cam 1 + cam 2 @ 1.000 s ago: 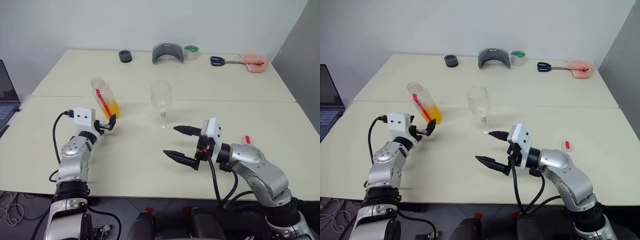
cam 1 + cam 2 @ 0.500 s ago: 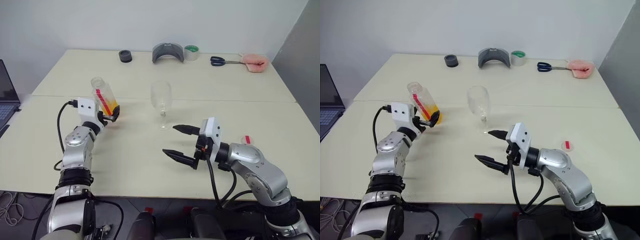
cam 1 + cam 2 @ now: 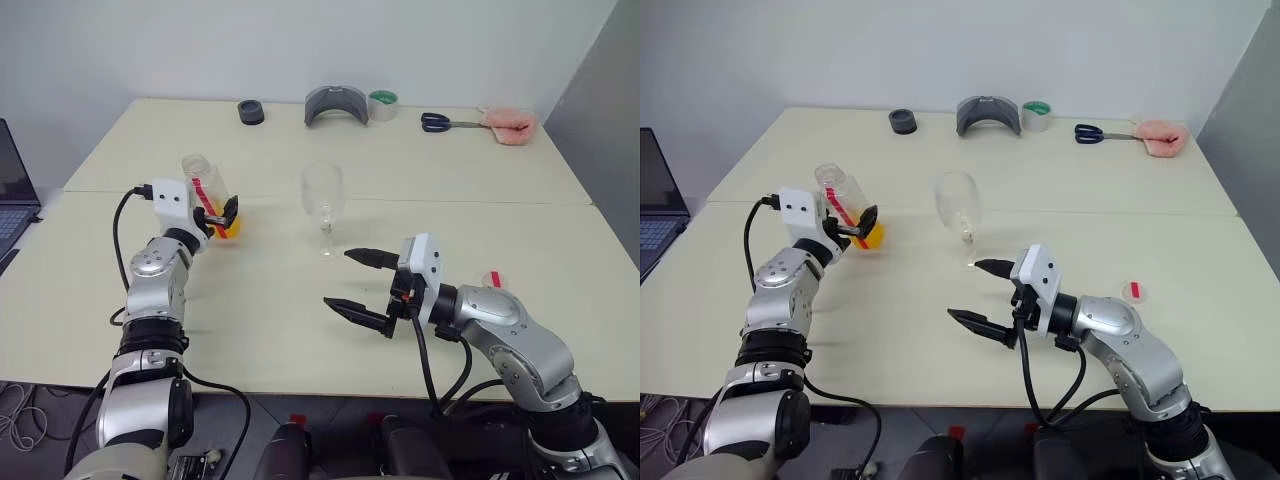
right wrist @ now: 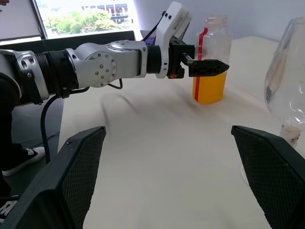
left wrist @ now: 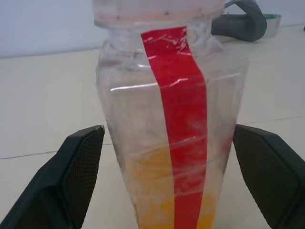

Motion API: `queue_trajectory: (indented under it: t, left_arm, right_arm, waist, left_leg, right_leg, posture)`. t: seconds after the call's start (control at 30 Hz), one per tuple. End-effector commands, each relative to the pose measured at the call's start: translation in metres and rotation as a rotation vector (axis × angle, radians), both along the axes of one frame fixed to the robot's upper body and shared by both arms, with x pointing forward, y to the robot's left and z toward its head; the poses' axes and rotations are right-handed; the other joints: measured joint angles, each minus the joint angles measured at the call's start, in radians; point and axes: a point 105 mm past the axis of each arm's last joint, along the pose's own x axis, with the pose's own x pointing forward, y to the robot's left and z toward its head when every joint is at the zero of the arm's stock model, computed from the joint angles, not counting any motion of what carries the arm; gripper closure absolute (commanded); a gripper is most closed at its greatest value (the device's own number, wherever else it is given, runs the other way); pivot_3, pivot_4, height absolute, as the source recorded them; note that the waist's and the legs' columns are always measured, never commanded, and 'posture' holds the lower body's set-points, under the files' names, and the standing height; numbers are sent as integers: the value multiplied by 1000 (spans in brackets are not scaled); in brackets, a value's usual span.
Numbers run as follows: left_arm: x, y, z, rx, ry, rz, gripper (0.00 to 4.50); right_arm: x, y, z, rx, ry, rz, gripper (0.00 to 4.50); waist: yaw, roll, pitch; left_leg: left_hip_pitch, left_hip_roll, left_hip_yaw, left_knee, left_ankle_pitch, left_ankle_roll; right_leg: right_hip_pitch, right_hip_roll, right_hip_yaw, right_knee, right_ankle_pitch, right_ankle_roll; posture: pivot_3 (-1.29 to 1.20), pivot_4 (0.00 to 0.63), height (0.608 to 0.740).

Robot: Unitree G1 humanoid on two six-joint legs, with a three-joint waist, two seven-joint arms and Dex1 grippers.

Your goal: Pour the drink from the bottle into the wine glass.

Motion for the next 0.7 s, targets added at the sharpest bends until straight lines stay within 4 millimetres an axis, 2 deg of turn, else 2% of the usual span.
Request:
queue_trajectory:
  t: [0.03,0.2,0.23,0.33,0.5,0.6,0.7]
  left_arm:
    - [2,-1,17,-5,-51,-18,892]
    - [4,-1,15,-11,-41,-19,2524]
    - [4,-1,15,-12,-40,-20,2704]
    - [5,-7,22,2,-58,-49,2755]
    - [6,-30,51,155,-163,-118,2755]
    - [7,-56,74,312,-242,-198,2755]
    - [7,-78,88,433,-306,-260,2756]
  right_arm:
    - [-3,3,13,22,-64,16,0]
    - [-1,3,13,24,-74,4,0]
    - [-1,2,13,24,-76,0,0]
    - [1,1,15,32,-90,-22,0]
    - [8,-9,24,50,-131,-94,0]
    - [18,-22,35,64,-179,-176,0]
    - [26,-29,43,61,-248,-251,0]
  waist:
    - [0,0,0]
    - [0,0,0]
    - [0,0,0]
    - [0,0,0]
    - [1,0,0]
    - [1,-1,0]
    - [1,-1,1]
  left_leg:
    - [0,0,0,0,0,0]
    - [0,0,0,0,0,0]
    - [0,0,0,0,0,0]
    - [0,0,0,0,0,0]
    - [-1,0,-1,1,0,-1]
    - [-3,-1,-1,2,2,-3]
    - [-4,-1,-1,2,2,-3]
  right_leg:
    - [0,0,0,0,0,0]
    - [0,0,0,0,0,0]
    - [0,0,0,0,0,0]
    - [0,0,0,0,0,0]
    - [0,0,0,0,0,0]
    - [-1,0,-1,0,0,0]
    - [-1,0,-1,0,0,0]
  posture:
    - [0,150,740]
    - [0,150,740]
    - [0,150,740]
    - [0,150,740]
    - [0,150,740]
    - [0,150,740]
    - [0,150,740]
